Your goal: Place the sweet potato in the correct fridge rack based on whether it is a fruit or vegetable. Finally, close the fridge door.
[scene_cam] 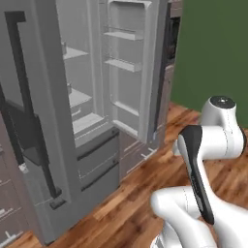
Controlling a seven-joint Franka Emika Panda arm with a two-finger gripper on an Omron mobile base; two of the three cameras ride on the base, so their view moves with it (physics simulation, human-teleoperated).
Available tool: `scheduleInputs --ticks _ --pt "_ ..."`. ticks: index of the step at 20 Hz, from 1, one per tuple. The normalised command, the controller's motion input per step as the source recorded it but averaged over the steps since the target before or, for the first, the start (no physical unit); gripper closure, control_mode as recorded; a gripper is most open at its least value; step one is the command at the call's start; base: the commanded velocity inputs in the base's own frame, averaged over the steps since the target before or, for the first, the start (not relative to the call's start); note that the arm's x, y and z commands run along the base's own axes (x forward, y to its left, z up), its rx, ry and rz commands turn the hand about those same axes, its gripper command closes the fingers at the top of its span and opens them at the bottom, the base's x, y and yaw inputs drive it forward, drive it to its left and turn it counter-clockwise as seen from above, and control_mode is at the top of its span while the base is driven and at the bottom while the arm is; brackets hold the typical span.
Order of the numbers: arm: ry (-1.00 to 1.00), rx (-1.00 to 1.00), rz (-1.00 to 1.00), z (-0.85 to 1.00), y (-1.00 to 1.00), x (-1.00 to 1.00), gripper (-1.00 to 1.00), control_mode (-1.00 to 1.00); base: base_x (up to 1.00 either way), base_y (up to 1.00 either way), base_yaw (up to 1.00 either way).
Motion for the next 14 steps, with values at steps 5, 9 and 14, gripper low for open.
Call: scheduleInputs --ticks 5,9,14 --pt "0.0 0.0 0.0 0.0 0.0 0.0 1.0 1.0 0.62 -0.06 0.68" --pt "0.0 0.0 0.0 0.0 0.0 0.0 1.0 1.0 0.88 -0.11 0.3" --pt "0.0 0.0 0.0 0.0 0.0 0.0 1.0 1.0 0.66 -0.04 0.34"
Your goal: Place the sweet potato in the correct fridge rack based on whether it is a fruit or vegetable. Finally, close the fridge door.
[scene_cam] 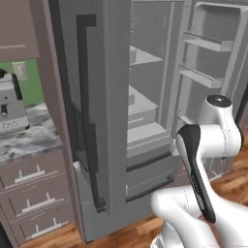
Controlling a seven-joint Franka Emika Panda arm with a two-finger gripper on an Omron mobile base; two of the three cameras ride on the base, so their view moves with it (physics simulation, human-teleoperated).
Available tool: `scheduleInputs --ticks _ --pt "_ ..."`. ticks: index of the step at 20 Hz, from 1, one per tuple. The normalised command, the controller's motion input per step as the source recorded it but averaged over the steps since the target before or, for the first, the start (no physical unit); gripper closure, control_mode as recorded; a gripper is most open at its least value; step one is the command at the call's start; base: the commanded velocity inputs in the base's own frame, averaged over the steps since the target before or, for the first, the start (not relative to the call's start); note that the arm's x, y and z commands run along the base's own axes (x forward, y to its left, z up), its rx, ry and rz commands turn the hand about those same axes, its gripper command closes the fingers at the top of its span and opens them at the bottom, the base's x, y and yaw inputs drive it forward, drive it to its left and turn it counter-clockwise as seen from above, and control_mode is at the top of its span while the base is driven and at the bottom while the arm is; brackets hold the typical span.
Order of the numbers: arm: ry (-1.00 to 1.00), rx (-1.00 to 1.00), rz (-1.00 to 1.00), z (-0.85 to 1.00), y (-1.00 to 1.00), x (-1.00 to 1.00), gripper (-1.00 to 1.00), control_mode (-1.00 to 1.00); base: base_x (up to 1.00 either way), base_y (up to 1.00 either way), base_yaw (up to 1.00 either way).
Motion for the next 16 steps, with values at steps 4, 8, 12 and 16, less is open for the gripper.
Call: scheduleInputs --ticks 4,8,12,16 --pt "0.0 0.0 0.0 0.0 0.0 0.0 1.0 1.0 0.44 -0.38 0.28" --pt "0.0 0.0 0.0 0.0 0.0 0.0 1.0 1.0 0.38 -0.54 0.36" --pt "0.0 0.0 0.0 0.0 0.0 0.0 1.0 1.0 0.25 -0.54 0.22" --pt "0.0 0.0 0.0 0.0 0.0 0.0 1.0 1.0 0.28 -0.15 0.25"
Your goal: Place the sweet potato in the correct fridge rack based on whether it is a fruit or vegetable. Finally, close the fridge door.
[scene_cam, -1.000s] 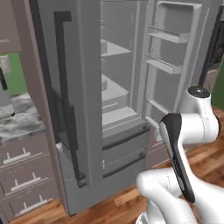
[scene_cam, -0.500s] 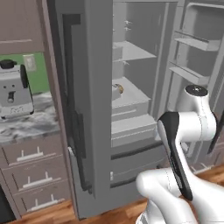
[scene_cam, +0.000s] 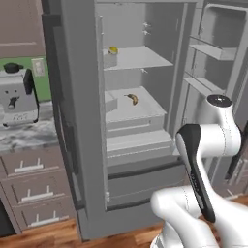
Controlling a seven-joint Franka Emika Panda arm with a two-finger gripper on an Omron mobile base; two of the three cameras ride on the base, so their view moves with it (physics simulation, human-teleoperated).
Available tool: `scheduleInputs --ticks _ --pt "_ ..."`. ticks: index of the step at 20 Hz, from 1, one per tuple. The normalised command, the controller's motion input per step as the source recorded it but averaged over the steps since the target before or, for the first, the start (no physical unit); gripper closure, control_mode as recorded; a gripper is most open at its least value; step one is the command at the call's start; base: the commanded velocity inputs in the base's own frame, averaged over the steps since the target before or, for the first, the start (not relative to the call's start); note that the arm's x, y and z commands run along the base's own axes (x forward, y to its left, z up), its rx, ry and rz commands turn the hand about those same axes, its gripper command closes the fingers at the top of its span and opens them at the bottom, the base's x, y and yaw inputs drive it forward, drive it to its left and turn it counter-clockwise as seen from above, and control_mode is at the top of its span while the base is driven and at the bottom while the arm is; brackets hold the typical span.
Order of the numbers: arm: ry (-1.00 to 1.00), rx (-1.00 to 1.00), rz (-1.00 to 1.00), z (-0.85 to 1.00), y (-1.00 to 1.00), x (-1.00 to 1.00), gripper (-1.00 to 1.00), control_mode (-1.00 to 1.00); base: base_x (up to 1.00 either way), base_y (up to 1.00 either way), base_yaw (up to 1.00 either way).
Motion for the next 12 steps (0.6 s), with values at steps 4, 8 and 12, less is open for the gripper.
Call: scheduleInputs --ticks 4,8,12 --pt "0.0 0.0 0.0 0.0 0.0 0.0 1.0 1.0 0.38 0.04 0.24" --pt "0.0 0.0 0.0 0.0 0.0 0.0 1.0 1.0 0.35 0.02 0.27" --pt "0.0 0.0 0.0 0.0 0.0 0.0 1.0 1.0 0.12 -0.01 0.26"
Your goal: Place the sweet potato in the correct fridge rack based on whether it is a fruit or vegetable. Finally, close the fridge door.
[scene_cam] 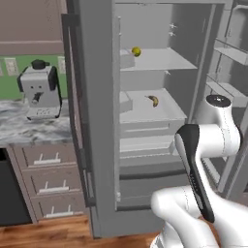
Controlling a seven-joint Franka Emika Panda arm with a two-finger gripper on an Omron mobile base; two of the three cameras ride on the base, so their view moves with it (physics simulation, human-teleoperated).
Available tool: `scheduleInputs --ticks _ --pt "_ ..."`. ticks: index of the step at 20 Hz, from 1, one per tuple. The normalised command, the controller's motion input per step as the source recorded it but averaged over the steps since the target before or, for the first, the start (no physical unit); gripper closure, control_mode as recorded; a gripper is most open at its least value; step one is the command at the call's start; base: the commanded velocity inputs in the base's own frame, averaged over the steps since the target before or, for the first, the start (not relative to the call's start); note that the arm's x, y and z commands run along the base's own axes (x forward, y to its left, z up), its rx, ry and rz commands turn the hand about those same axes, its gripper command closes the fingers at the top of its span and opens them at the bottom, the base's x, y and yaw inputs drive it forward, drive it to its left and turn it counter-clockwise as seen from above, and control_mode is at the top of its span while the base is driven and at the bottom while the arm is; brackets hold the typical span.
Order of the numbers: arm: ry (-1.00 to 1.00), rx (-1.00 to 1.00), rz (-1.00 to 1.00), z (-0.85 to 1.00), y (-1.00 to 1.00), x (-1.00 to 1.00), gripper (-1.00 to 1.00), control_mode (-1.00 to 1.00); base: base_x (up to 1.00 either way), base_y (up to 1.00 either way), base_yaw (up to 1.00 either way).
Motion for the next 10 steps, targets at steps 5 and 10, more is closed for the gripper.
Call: scheduleInputs --ticks 5,10 --pt "0.0 0.0 0.0 0.0 0.0 0.0 1.0 1.0 0.35 0.0 0.09" --pt "0.0 0.0 0.0 0.0 0.0 0.0 1.0 1.0 0.6 0.09 0.0"
